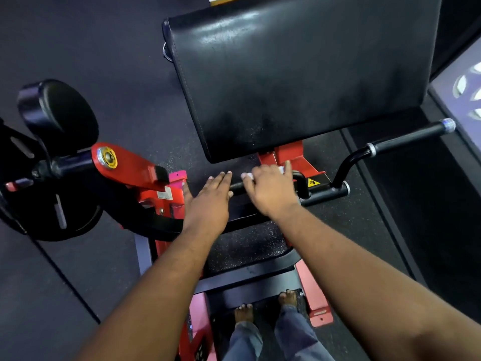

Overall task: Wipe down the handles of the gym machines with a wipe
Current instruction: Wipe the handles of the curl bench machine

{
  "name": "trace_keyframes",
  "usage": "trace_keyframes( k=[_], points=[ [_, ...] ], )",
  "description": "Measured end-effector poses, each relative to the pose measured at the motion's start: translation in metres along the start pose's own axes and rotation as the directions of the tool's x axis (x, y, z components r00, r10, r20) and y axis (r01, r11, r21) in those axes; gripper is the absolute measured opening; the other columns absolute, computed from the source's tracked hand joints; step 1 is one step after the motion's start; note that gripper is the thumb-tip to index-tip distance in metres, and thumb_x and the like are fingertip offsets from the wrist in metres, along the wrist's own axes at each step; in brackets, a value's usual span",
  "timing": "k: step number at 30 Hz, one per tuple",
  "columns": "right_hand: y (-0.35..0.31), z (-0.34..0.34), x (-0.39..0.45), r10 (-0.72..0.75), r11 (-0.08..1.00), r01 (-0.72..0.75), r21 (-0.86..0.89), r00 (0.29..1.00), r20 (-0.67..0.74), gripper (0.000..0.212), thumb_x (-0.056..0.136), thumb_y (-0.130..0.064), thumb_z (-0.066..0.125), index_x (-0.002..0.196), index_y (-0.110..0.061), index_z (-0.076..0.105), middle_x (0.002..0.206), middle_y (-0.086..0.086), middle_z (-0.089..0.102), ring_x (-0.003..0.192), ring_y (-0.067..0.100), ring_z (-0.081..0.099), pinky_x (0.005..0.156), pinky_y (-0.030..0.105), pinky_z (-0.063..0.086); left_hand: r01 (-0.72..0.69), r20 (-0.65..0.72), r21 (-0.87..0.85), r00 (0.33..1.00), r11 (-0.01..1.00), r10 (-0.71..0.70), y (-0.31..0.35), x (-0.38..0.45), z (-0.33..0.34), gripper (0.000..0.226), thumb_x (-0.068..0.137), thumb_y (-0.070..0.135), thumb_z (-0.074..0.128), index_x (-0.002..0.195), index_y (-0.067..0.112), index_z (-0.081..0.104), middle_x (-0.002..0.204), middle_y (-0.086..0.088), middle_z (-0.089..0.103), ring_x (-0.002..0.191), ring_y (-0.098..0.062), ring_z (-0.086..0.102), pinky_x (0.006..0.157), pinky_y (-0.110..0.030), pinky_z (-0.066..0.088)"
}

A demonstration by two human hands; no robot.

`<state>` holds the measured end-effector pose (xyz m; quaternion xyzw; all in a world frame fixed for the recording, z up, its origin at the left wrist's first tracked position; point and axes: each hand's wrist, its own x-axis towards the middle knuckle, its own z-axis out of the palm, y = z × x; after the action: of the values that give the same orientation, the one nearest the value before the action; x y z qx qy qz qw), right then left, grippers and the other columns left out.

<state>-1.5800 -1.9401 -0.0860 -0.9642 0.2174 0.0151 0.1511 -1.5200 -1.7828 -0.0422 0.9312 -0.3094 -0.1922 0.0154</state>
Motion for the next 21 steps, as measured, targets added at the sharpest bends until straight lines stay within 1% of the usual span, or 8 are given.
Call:
trace_keyframes(
  k=[3,5,9,10,14,16,19,21],
  points=[
    [-0.020,0.016,-0.025,-0.266,0.941,0.277,0.194,0.960,-0.083,0.050,0.104,-0.041,0.030,0.139,-0.018,0.056,0.142,-0.001,0.057,0.139,0.018,0.043,0.123,0.058,0.005,0.010,-0.003,-0.035,1.000,0.999,-0.010,-0.003,0.000,0.004,0.059,0.111,0.026,0.029,0.165,0.030,0.005,0.172,0.011,0.013,0.158,-0.011,0.014,0.124,-0.065,-0.001],
    [-0.004,0.016,-0.021,-0.287,0.927,0.307,0.214,0.950,-0.119,0.049,0.106,-0.039,0.028,0.144,-0.022,0.054,0.150,-0.005,0.052,0.145,0.013,0.037,0.124,0.056,0.000,0.002,-0.003,-0.030,1.000,1.000,-0.002,-0.005,0.000,0.005,0.057,0.112,0.030,0.028,0.165,0.029,0.007,0.172,0.010,0.014,0.157,-0.011,0.016,0.123,-0.066,-0.001],
    [0.027,0.018,-0.011,0.091,0.985,-0.062,0.164,0.980,-0.176,0.043,0.106,-0.035,0.031,0.132,-0.023,0.063,0.144,-0.004,0.058,0.146,0.017,0.037,0.121,0.064,0.003,-0.016,0.010,-0.012,1.000,1.000,0.016,-0.005,0.002,0.003,0.053,0.113,0.037,0.025,0.164,0.030,0.014,0.171,0.009,0.016,0.157,-0.012,0.017,0.123,-0.066,-0.001],
    [0.018,0.018,-0.015,0.119,0.981,-0.087,0.174,0.976,-0.185,0.042,0.106,-0.033,0.033,0.135,-0.022,0.061,0.146,-0.003,0.055,0.148,0.018,0.033,0.121,0.064,0.004,-0.019,0.011,-0.010,1.000,1.000,0.020,-0.004,0.002,0.003,0.052,0.113,0.037,0.024,0.164,0.030,0.015,0.171,0.009,0.016,0.157,-0.012,0.017,0.124,-0.066,-0.001],
    [-0.019,0.027,-0.043,-0.213,0.947,0.248,0.203,0.961,-0.178,0.048,0.105,-0.032,0.034,0.149,-0.020,0.048,0.154,-0.005,0.047,0.150,0.016,0.030,0.122,0.060,0.007,-0.019,0.021,0.019,1.000,1.000,0.019,-0.003,0.000,-0.001,0.057,0.110,0.026,0.031,0.164,0.027,0.011,0.172,0.008,0.012,0.158,-0.012,0.013,0.123,-0.067,-0.001],
    [0.001,0.026,-0.038,-0.172,0.968,0.203,0.147,0.965,-0.199,0.044,0.105,-0.035,0.035,0.143,-0.023,0.053,0.147,-0.007,0.053,0.145,0.014,0.037,0.122,0.061,0.008,-0.019,0.027,0.019,0.999,1.000,0.018,-0.004,0.000,0.000,0.055,0.112,0.030,0.027,0.164,0.027,0.010,0.172,0.008,0.012,0.158,-0.012,0.014,0.123,-0.067,-0.002],
    [0.014,0.018,-0.017,0.155,0.985,-0.134,0.111,0.965,-0.213,0.036,0.104,-0.039,0.035,0.108,-0.022,0.066,0.113,-0.004,0.066,0.123,0.020,0.055,0.117,0.068,0.014,-0.025,0.031,0.019,0.999,1.000,0.024,-0.003,0.001,0.003,0.054,0.112,0.036,0.022,0.164,0.027,0.011,0.172,0.008,0.014,0.157,-0.013,0.017,0.123,-0.067,-0.002],
    [-0.009,0.015,-0.004,0.144,0.986,-0.130,0.101,0.979,-0.145,0.044,0.101,-0.044,0.031,0.096,-0.021,0.068,0.101,-0.003,0.068,0.109,0.021,0.060,0.118,0.067,0.013,-0.020,0.038,0.018,0.999,1.000,0.019,-0.002,0.001,0.004,0.055,0.112,0.031,0.025,0.164,0.026,0.009,0.173,0.008,0.011,0.157,-0.013,0.018,0.123,-0.067,-0.002]
  ],
)
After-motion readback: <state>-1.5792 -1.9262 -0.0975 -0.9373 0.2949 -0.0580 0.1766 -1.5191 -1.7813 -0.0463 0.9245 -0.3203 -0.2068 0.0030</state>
